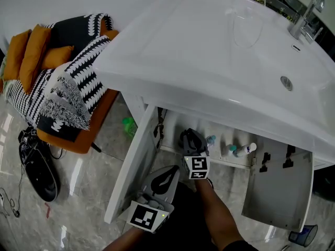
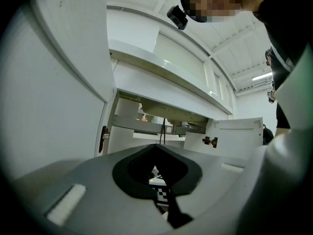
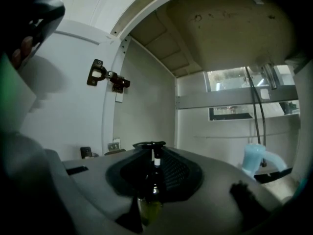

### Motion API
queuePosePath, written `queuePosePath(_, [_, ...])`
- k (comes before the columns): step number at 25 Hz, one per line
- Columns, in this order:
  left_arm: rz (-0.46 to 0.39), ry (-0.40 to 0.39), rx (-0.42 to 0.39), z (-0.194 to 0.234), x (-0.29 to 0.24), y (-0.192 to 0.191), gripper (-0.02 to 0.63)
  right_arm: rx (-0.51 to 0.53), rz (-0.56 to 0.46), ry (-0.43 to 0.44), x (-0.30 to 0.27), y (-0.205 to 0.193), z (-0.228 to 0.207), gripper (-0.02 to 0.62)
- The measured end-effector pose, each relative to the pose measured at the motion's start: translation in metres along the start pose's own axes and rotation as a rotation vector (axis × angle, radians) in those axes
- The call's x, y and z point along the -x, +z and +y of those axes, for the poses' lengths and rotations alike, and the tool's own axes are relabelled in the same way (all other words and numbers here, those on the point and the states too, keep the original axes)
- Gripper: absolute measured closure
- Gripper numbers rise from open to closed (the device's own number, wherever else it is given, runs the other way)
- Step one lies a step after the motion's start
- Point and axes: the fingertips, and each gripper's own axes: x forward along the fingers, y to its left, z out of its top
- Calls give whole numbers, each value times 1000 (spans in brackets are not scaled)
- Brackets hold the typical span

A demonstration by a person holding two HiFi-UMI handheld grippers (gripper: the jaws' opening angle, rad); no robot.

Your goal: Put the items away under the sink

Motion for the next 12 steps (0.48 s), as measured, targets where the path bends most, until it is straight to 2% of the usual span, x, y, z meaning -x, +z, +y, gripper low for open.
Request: queuePosePath(12, [-1, 6, -6, -2, 4, 1, 598, 12, 7, -11, 3, -1, 2, 525])
